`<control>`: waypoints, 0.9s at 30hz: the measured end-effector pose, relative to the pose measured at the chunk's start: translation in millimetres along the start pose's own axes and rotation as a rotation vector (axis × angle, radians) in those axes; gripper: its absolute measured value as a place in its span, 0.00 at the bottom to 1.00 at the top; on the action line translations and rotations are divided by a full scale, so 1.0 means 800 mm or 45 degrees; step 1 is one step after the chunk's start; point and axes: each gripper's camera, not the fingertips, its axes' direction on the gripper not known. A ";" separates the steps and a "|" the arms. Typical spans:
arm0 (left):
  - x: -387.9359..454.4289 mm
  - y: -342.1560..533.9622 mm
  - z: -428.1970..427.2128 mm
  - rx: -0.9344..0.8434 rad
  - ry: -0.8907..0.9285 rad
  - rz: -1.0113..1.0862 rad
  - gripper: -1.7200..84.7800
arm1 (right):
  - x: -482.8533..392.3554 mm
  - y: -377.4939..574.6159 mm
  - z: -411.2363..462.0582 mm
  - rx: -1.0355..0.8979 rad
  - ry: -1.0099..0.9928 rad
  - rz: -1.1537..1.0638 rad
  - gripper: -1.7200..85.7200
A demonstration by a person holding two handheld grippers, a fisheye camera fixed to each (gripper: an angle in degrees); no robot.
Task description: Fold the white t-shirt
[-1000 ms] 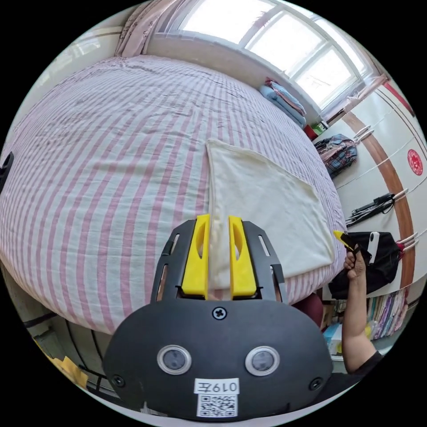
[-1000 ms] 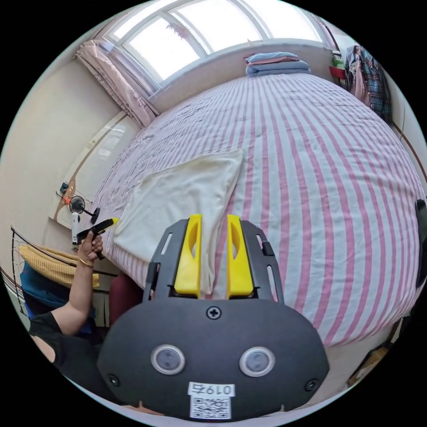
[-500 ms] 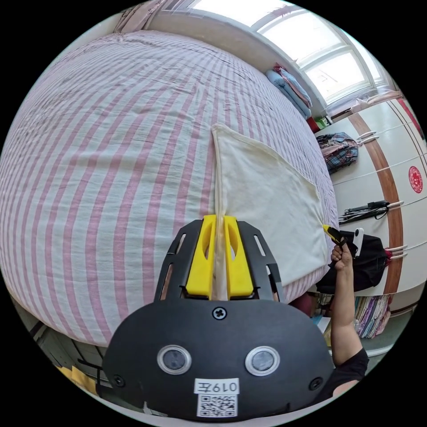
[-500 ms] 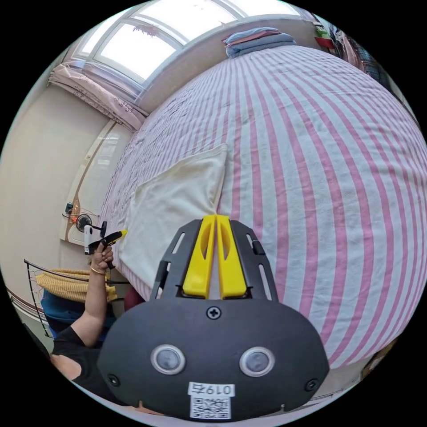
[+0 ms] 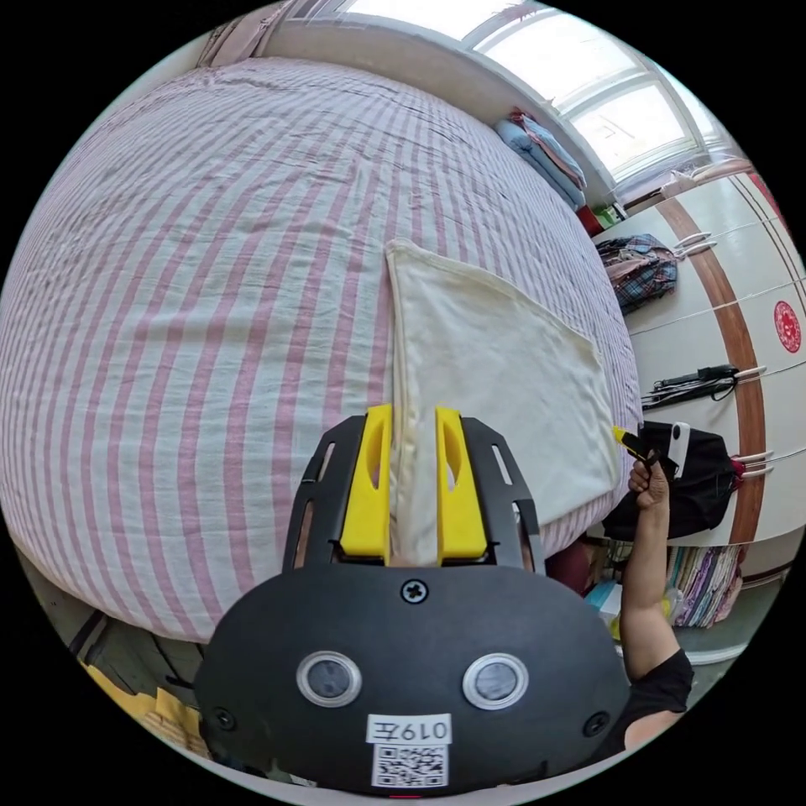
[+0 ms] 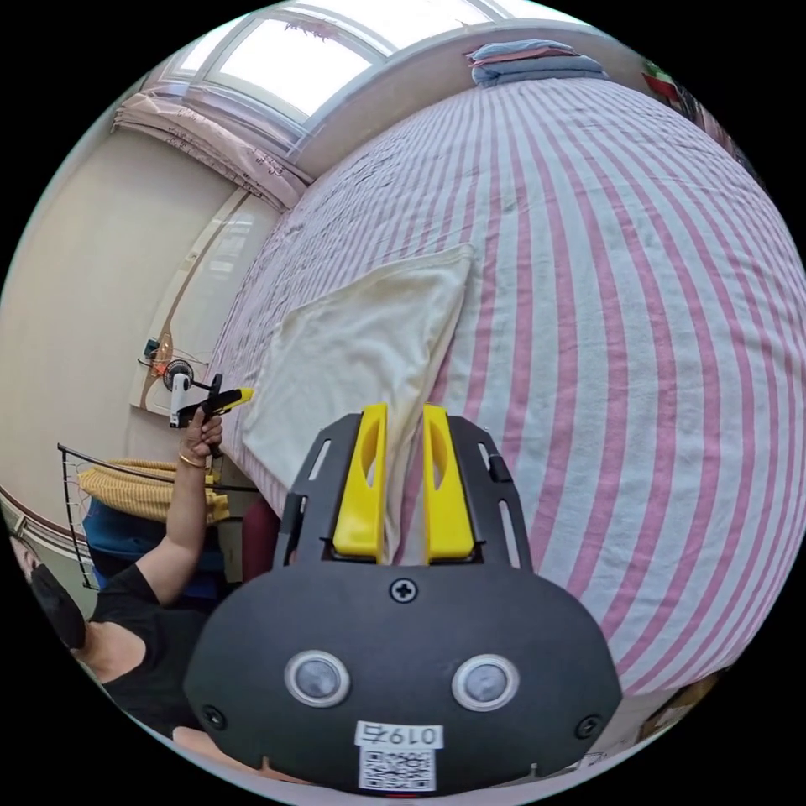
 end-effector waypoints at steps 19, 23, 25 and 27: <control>-0.087 -0.032 0.073 -0.005 0.046 0.081 0.04 | 0.052 -0.022 0.010 0.011 0.022 -0.076 0.01; -0.146 -0.035 0.084 0.013 0.266 0.020 0.04 | 0.080 -0.018 0.007 0.068 -0.109 -0.075 0.01; -0.172 -0.034 0.090 0.029 0.361 -0.022 0.04 | 0.096 -0.015 0.005 0.100 -0.186 -0.082 0.01; -0.192 -0.033 0.095 0.046 0.419 -0.044 0.03 | 0.107 -0.015 0.004 0.111 -0.237 -0.085 0.01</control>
